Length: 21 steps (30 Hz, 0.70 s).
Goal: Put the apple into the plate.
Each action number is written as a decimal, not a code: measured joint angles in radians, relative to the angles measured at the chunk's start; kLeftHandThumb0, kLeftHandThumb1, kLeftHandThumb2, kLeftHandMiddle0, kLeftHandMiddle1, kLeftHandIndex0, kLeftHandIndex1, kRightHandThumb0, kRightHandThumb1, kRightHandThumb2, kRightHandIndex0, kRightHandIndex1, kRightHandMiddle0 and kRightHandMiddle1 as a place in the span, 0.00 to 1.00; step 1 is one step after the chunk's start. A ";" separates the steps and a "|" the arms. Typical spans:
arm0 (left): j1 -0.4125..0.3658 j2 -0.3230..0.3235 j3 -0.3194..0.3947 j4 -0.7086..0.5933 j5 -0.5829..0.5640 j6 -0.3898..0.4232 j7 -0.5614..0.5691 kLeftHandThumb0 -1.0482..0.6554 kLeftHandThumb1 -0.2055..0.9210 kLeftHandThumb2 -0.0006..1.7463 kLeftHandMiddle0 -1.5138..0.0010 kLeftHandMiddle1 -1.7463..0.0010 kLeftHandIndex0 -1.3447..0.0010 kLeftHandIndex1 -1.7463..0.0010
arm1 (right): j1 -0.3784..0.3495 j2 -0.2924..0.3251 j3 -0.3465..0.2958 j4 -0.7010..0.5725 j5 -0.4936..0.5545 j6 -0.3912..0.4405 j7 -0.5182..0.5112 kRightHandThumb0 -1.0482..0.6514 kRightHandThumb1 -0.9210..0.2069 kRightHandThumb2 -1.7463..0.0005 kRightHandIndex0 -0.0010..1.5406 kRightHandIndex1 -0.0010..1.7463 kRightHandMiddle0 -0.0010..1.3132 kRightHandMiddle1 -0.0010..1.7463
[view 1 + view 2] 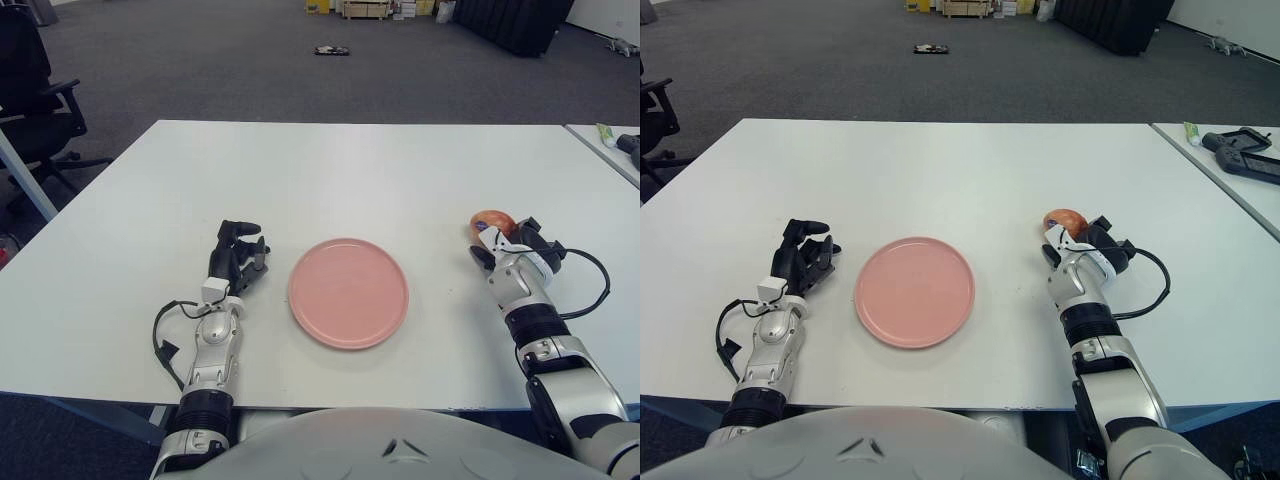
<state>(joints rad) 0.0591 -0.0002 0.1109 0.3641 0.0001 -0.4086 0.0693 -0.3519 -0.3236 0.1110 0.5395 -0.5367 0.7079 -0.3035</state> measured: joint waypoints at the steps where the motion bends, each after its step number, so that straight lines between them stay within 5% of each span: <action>1: 0.000 0.000 0.000 0.000 0.000 0.000 0.000 0.40 0.87 0.42 0.66 0.11 0.79 0.00 | 0.002 0.004 -0.006 -0.003 0.002 -0.002 -0.014 0.20 0.34 0.53 0.02 0.62 0.00 0.70; 3: -0.001 0.000 0.000 0.000 0.000 -0.001 0.000 0.40 0.87 0.42 0.66 0.11 0.79 0.00 | 0.012 0.015 -0.022 -0.011 0.008 -0.018 -0.050 0.21 0.36 0.49 0.06 0.75 0.00 0.84; 8: 0.000 0.000 0.002 0.000 0.002 -0.001 0.000 0.40 0.88 0.41 0.66 0.12 0.80 0.00 | 0.044 0.040 -0.071 -0.023 0.032 -0.107 -0.149 0.24 0.39 0.45 0.16 0.90 0.11 0.97; 12: 0.000 0.000 0.003 -0.001 0.004 0.000 0.000 0.40 0.89 0.41 0.67 0.12 0.80 0.00 | 0.064 0.055 -0.106 -0.025 0.057 -0.187 -0.213 0.33 0.41 0.37 0.29 0.98 0.32 0.99; 21: 0.001 0.000 0.003 -0.003 0.006 0.003 0.000 0.40 0.89 0.40 0.68 0.09 0.80 0.00 | 0.090 0.071 -0.130 -0.027 0.073 -0.309 -0.300 0.34 0.50 0.28 0.57 1.00 0.44 1.00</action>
<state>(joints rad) 0.0604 0.0001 0.1144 0.3609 0.0062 -0.4055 0.0697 -0.2619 -0.2528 -0.0189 0.5129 -0.4632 0.3984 -0.6038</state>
